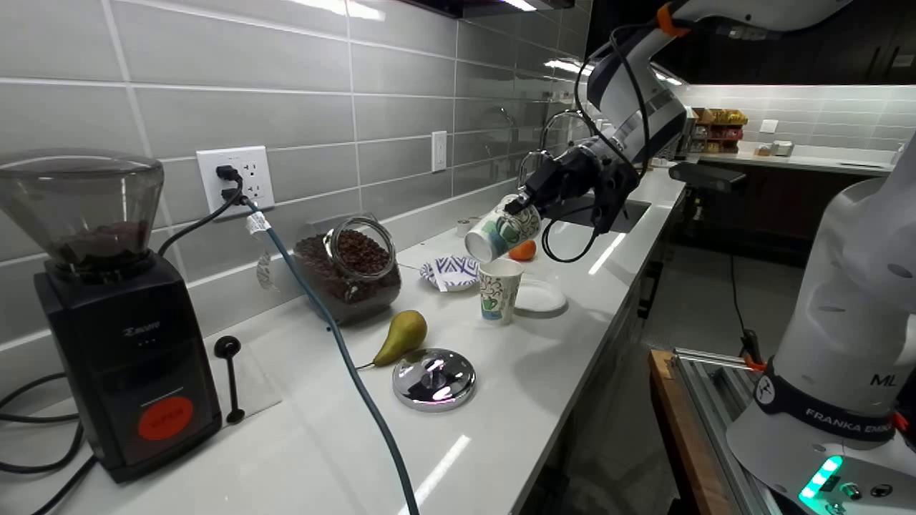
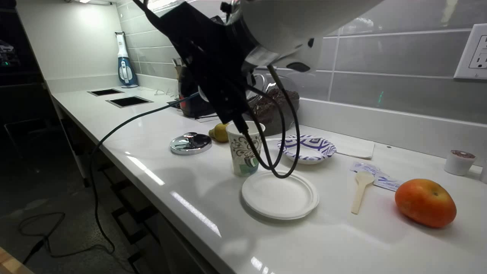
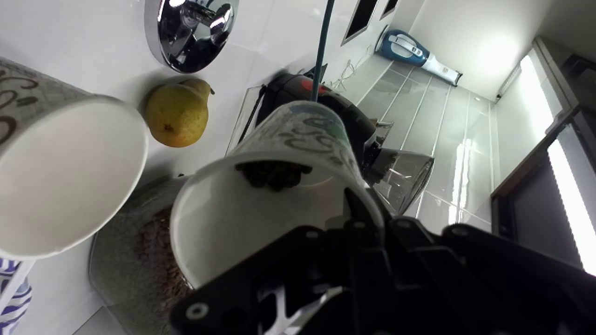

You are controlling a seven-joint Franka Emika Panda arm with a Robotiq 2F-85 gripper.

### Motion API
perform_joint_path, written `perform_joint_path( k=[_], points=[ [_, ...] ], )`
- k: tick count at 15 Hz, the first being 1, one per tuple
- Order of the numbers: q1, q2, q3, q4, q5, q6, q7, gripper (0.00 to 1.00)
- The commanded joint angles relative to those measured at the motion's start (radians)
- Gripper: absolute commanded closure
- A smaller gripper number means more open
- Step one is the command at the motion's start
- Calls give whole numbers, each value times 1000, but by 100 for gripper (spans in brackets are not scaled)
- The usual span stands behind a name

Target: Pour the contents from the right cup into the left cup

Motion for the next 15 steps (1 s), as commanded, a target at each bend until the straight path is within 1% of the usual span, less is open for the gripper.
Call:
perform_joint_path(
  k=[1,7,15],
  points=[
    [-37,67,0,19,55,-58,-59,99],
    [-57,129,8,34,105,-93,-128,99],
    [-56,207,21,71,203,-158,-215,99]
  ],
)
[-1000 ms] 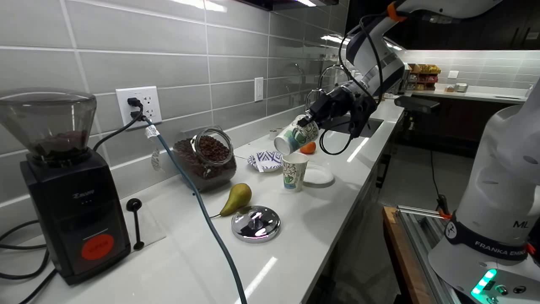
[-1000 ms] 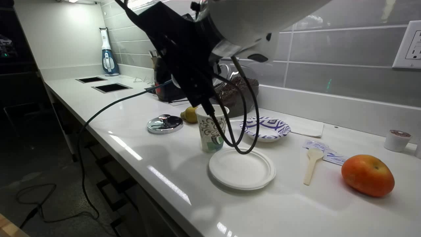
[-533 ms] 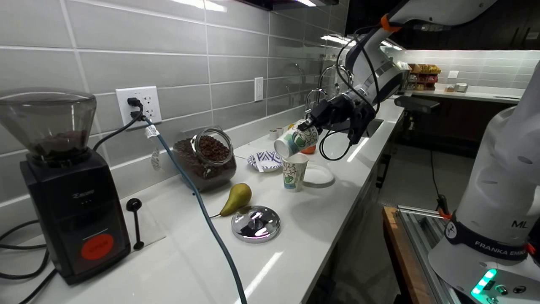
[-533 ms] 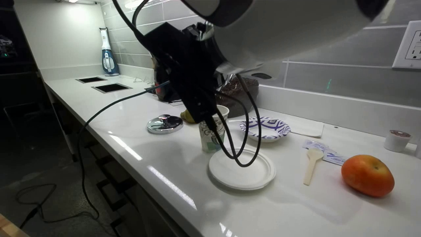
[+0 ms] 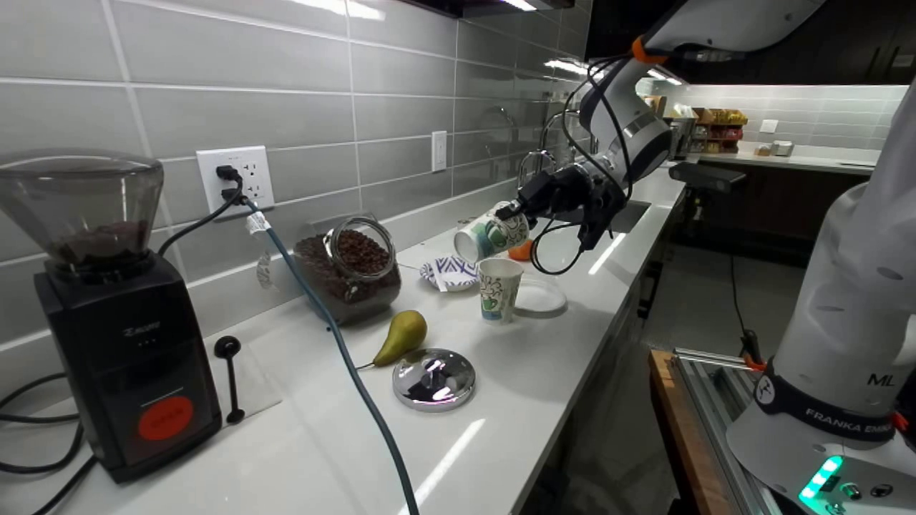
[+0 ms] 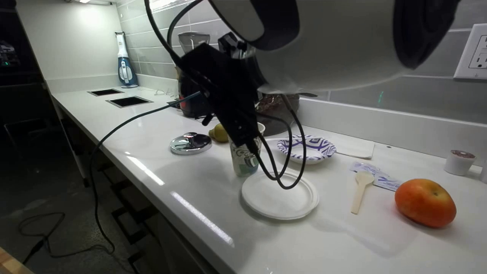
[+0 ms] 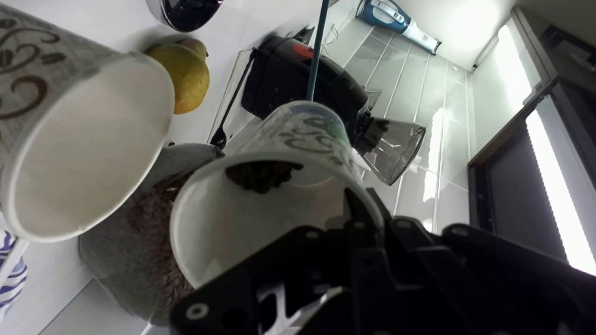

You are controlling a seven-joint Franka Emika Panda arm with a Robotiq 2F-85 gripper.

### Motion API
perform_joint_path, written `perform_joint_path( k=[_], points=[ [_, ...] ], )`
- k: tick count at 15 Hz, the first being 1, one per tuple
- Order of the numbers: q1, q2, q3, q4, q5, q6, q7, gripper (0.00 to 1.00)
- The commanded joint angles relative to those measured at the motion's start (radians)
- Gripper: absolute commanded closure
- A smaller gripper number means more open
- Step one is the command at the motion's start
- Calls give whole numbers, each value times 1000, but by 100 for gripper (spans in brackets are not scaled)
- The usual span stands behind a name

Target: Pour the contents from the right cup into the left cup

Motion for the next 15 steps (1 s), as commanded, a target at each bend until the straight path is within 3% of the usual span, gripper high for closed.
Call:
perform_joint_path(
  k=[1,15],
  points=[
    [-12,54,20,34,65,-57,-44,99],
    [-18,146,34,81,98,-189,-27,99]
  ],
)
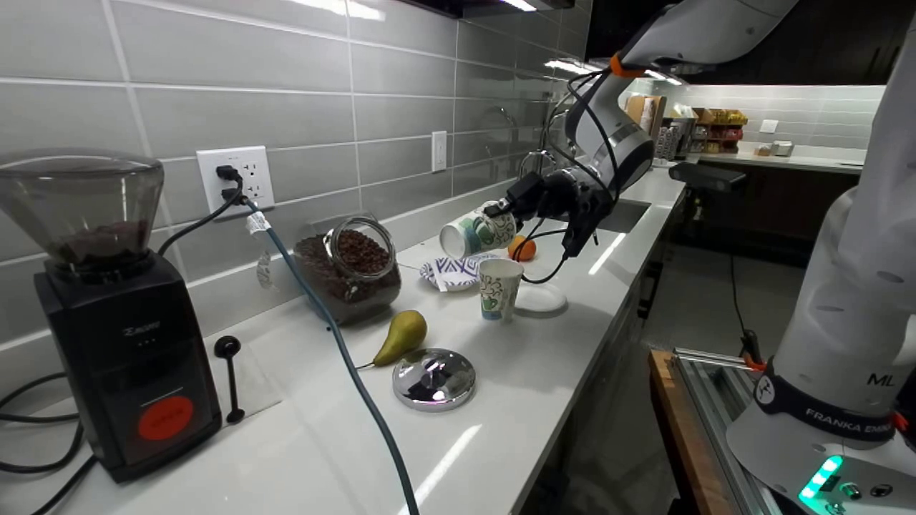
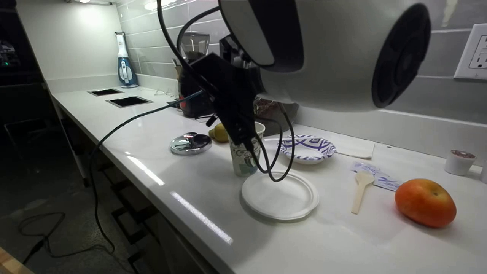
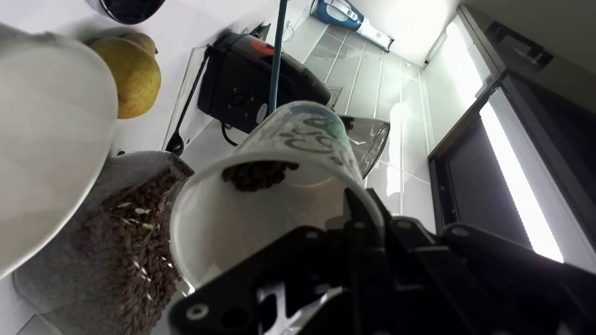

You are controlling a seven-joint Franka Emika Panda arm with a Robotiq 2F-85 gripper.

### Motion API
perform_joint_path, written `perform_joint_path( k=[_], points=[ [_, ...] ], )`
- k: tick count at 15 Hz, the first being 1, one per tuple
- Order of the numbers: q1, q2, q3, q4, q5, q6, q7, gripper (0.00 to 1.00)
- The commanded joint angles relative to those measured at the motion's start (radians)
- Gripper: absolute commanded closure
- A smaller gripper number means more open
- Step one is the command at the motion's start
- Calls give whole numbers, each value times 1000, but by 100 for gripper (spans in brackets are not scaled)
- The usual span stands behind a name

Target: Pour the contents from the right cup into the left cup

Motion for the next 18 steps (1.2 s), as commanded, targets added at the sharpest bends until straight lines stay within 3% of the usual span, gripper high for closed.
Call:
perform_joint_path(
  k=[1,18],
  points=[
    [-19,42,9,28,33,-52,2,99],
    [-24,95,17,44,101,-160,-4,99]
  ],
)
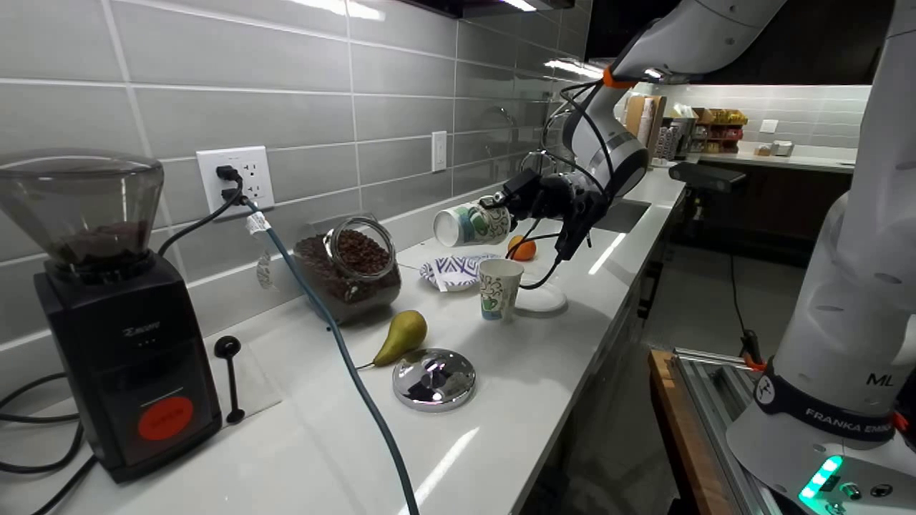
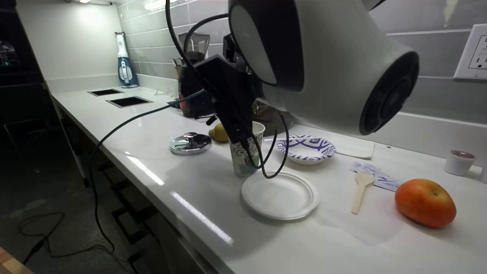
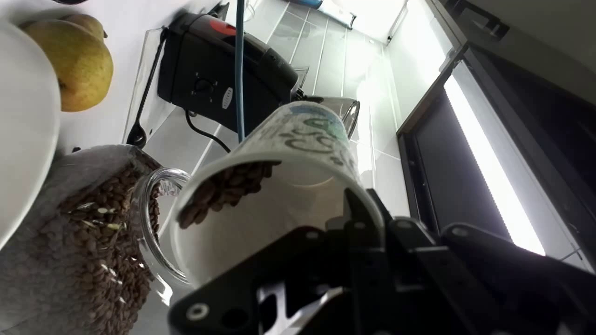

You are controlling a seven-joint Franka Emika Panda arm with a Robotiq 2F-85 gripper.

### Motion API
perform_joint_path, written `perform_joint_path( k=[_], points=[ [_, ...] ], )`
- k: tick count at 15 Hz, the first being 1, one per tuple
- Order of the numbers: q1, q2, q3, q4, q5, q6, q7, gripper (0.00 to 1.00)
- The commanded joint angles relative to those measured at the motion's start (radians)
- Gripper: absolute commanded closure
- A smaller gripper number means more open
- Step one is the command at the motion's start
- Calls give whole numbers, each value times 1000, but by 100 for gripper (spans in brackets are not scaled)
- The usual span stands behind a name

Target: Pour the contents from the right cup into the left cup

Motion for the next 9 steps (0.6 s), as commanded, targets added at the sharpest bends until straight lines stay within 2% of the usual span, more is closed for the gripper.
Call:
perform_joint_path(
  k=[1,9],
  points=[
    [-11,28,13,20,29,-41,-4,99],
    [-13,34,11,22,30,-63,-4,99]
  ],
)
